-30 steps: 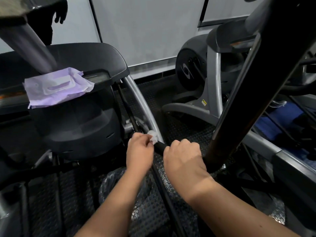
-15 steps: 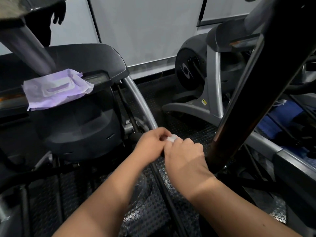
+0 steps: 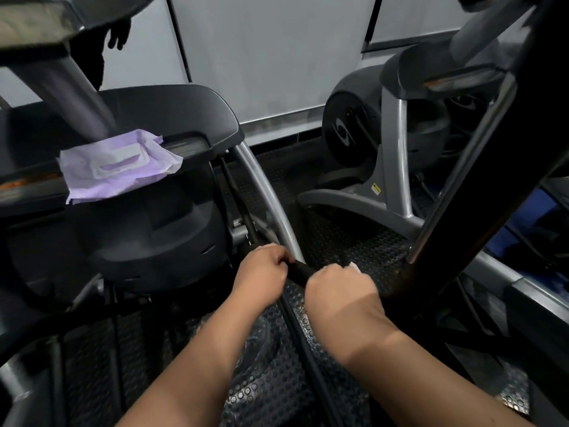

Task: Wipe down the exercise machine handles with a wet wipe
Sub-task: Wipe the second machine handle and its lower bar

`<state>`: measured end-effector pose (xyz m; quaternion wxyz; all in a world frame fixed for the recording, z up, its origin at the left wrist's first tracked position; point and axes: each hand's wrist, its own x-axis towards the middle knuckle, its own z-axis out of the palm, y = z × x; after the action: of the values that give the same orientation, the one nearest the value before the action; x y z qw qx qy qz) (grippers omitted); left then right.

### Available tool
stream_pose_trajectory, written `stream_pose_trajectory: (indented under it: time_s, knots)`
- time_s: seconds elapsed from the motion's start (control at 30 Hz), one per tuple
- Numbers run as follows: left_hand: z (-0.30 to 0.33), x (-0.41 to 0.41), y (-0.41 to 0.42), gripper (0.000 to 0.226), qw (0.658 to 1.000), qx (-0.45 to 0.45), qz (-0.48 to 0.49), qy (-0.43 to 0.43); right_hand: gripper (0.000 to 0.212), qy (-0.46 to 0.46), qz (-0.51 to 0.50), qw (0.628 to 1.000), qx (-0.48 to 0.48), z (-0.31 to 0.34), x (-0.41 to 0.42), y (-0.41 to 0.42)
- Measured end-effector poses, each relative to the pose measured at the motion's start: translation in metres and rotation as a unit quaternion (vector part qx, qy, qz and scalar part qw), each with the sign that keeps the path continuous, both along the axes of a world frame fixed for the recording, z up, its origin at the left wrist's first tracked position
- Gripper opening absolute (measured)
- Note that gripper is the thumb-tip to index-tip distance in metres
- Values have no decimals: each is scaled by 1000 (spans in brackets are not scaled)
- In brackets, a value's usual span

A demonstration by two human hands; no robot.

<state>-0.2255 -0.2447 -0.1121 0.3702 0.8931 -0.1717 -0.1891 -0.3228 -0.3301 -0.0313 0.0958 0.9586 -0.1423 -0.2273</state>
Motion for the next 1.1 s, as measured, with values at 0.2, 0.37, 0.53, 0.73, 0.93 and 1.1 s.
stream_pose_trajectory:
  time_s: [0.2,0.37,0.53,0.73,0.93,1.1]
  knots:
    - [0,2,5,32,999,-9,27,43,41,-61,60,994,69,-16,23,10]
    - [0,1,5,38,999,-7,16,31,40,18,66,997,-28,1,-8,15]
    - [3,2,3,35,999,16,7,35,41,-16,67,997,34,-13,16,17]
    - [-4,1,4,36,1000,18,-14,3,46,-98,27,995,14,9,-29,18]
    - [-4,0,4,35,1000,23,-21,-7,53,-63,58,996,16,1,-17,19]
    - [-5,-3,5,36,1000,20,-16,-18,41,-50,14,998,38,7,-26,10]
